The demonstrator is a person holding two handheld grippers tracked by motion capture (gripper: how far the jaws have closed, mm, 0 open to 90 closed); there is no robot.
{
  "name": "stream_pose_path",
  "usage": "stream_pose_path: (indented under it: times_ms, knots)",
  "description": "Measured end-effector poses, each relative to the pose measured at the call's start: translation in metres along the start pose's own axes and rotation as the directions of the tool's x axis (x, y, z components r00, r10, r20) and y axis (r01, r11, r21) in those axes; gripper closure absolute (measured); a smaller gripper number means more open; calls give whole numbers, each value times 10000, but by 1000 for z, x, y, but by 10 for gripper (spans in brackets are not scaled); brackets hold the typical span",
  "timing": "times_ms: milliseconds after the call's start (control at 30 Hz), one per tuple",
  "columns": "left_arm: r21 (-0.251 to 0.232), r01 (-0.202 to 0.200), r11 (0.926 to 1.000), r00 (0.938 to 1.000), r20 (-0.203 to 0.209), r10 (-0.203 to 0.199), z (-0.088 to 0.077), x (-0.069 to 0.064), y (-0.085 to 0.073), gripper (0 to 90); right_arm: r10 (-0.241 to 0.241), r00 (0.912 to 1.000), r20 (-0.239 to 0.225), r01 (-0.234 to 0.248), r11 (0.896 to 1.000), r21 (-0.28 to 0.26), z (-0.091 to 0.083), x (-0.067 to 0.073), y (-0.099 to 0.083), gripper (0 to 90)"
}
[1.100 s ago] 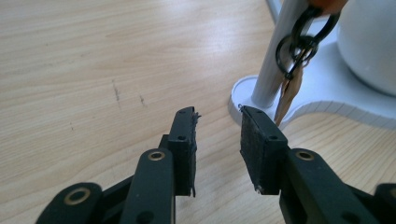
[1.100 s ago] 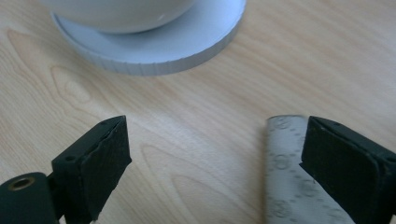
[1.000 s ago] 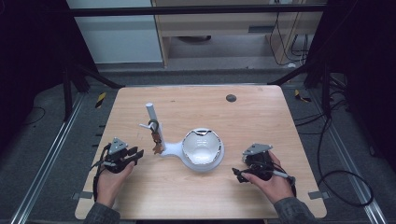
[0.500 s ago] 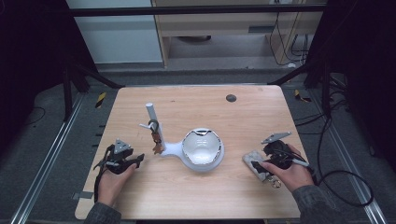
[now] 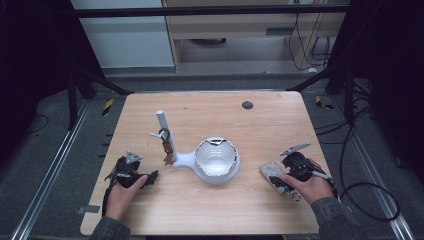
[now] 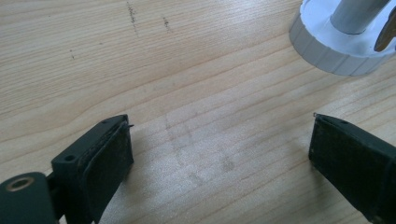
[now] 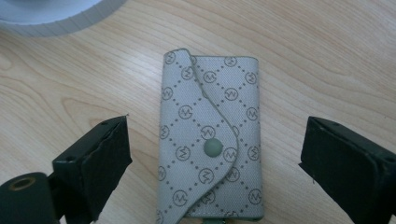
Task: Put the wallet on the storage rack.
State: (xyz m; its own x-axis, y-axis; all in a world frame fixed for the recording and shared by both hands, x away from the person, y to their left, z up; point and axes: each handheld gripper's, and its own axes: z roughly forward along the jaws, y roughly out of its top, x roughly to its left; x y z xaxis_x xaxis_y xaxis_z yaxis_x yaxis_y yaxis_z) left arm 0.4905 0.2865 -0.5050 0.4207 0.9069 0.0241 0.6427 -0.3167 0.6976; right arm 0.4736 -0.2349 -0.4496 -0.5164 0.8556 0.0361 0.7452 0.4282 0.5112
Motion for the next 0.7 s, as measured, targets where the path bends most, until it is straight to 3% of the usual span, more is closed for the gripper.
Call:
stream_pose_path:
  times_ms: [167,700]
  knots:
    - [-246,21,9997,10000,-20,-21,1,0,-3,24,49,10000,-68,-47,9996,274,5,-3,-3,94]
    - [-242,22,9997,10000,-35,-23,1,0,-3,20,124,9998,-137,-110,9949,1000,12,-3,-10,156]
